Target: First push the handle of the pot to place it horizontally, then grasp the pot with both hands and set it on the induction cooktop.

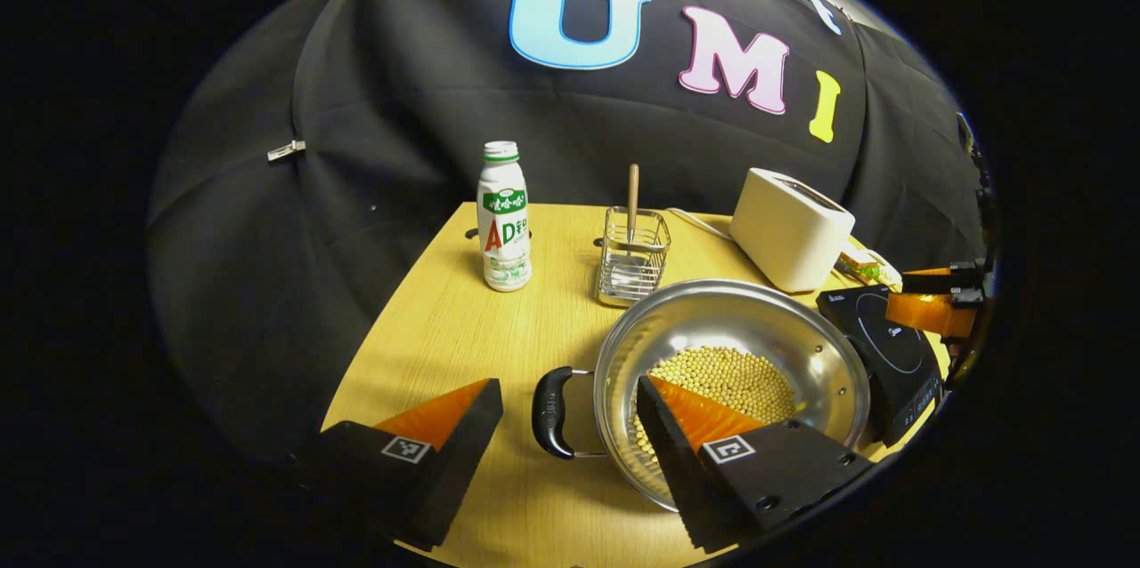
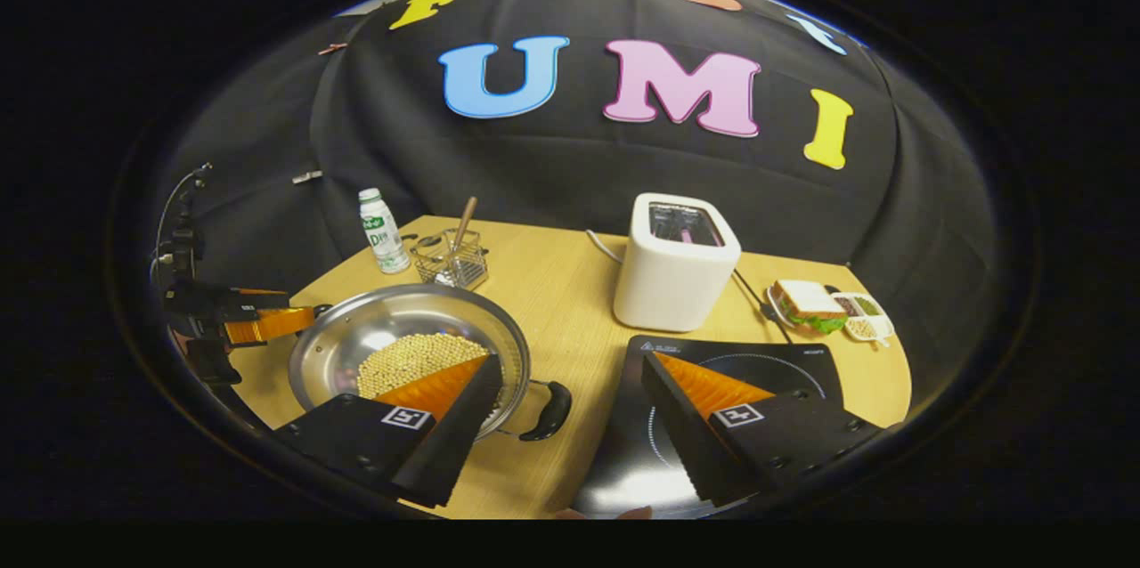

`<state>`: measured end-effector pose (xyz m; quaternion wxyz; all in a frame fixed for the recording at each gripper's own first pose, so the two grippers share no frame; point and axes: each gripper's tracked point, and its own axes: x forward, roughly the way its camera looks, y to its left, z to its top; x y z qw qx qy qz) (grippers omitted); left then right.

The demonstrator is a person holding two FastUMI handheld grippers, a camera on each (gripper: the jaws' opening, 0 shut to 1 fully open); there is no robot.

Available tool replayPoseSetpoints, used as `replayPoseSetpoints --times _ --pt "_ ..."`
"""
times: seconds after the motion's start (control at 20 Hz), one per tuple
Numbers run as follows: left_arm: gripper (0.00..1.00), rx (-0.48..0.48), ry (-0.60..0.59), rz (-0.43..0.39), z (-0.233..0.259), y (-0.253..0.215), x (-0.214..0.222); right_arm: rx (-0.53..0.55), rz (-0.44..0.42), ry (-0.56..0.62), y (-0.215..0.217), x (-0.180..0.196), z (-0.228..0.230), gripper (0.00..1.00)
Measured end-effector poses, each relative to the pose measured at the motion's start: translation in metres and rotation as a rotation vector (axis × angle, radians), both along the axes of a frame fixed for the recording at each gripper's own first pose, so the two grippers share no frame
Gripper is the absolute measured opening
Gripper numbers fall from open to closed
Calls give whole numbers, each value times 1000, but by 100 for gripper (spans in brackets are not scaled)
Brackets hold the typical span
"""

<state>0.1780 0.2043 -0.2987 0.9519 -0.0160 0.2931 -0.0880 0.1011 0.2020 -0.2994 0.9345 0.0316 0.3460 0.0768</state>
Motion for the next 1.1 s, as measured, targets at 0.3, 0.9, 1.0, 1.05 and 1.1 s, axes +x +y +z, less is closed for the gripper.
replayPoseSetpoints --times 0.3,0.9,1.0,1.05,1.1 --pt "93 -15 47 -21 -24 -3 12 81 -20 156 22 -7 -55 99" --pt "80 -1 71 -44 -43 -13 28 68 -80 296 36 -6 -106 85" --pt "73 8 76 -47 -46 -11 30 82 -109 308 34 -2 -110 74" --pt "69 2 74 -52 -45 -12 30 91 -116 319 33 -4 -113 71" --pt "69 -2 82 -61 -47 -11 29 94 -122 325 34 -4 -112 71"
